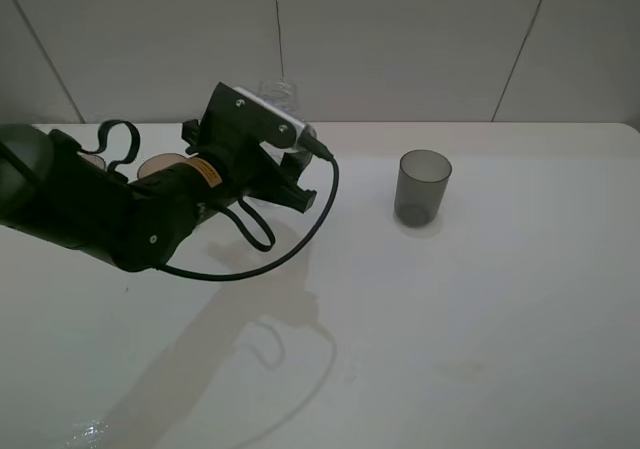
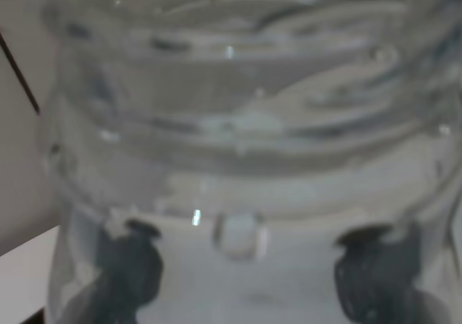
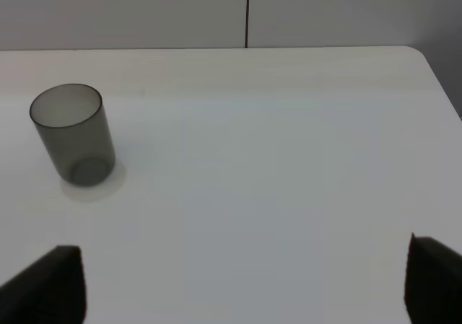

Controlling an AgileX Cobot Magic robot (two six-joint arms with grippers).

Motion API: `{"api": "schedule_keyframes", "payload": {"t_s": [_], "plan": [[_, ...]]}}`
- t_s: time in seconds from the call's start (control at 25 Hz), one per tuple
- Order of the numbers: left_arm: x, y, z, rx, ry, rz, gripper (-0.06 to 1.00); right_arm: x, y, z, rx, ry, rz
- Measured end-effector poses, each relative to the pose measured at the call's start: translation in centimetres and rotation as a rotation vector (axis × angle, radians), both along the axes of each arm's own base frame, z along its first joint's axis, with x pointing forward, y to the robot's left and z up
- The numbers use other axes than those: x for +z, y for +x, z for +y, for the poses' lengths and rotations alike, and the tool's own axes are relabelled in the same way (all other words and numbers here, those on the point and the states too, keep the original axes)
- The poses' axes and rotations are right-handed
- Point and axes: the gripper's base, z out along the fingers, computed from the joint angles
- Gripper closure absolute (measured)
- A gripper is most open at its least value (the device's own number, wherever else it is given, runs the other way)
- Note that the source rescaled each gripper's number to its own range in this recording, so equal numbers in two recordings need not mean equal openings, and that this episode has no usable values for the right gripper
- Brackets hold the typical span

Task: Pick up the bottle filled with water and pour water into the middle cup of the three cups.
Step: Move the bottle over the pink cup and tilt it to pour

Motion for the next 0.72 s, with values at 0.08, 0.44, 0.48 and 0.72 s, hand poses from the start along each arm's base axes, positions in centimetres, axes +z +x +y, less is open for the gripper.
{"api": "schedule_keyframes", "payload": {"t_s": [0.08,0.44,0.48,0.72], "plan": [[1.1,-0.3,0.1,-0.015,0.004,0.018,0.92,0.0,0.0,0.0,0.0,0.0,0.0],[5.2,-2.2,0.7,-0.139,0.093,0.085,0.92,0.0,0.0,0.0,0.0,0.0,0.0],[5.6,-2.3,0.8,-0.153,0.113,0.09,0.92,0.0,0.0,0.0,0.0,0.0,0.0],[8.2,-1.7,2.6,-0.166,0.245,0.207,0.92,0.0,0.0,0.0,0.0,0.0,0.0]]}}
